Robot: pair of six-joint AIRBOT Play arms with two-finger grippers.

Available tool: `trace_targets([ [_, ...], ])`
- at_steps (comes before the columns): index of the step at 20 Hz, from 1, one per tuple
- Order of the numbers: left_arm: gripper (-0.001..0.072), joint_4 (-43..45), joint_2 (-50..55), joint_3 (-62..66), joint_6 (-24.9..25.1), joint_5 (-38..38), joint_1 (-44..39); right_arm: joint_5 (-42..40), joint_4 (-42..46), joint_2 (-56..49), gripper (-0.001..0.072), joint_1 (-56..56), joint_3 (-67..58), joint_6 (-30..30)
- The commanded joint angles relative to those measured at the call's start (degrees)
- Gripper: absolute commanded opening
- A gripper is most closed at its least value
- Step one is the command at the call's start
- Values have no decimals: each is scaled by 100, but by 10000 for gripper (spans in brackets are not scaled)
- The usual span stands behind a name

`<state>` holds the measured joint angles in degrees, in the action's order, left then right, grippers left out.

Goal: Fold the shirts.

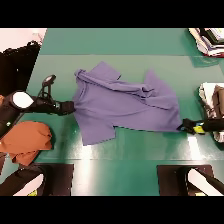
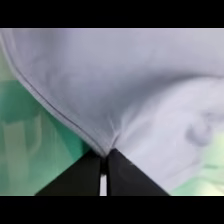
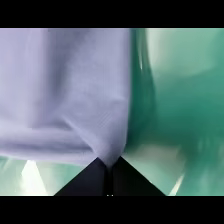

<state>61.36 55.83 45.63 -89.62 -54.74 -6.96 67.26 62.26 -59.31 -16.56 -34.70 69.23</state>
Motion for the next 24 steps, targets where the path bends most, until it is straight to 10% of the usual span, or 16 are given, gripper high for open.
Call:
trace_targets([
  [1, 22, 101, -413, 778, 2, -155, 4, 127, -433, 713, 15, 37, -807, -28],
  [13, 21, 584, -721, 7484, 2, -1082, 4, 42, -262, 1615, 15, 26, -6813, -22],
  [24, 22, 1150, 269, 6408, 7, -1346, 4, 1884, 365, -153, 15, 286, -7667, 640],
])
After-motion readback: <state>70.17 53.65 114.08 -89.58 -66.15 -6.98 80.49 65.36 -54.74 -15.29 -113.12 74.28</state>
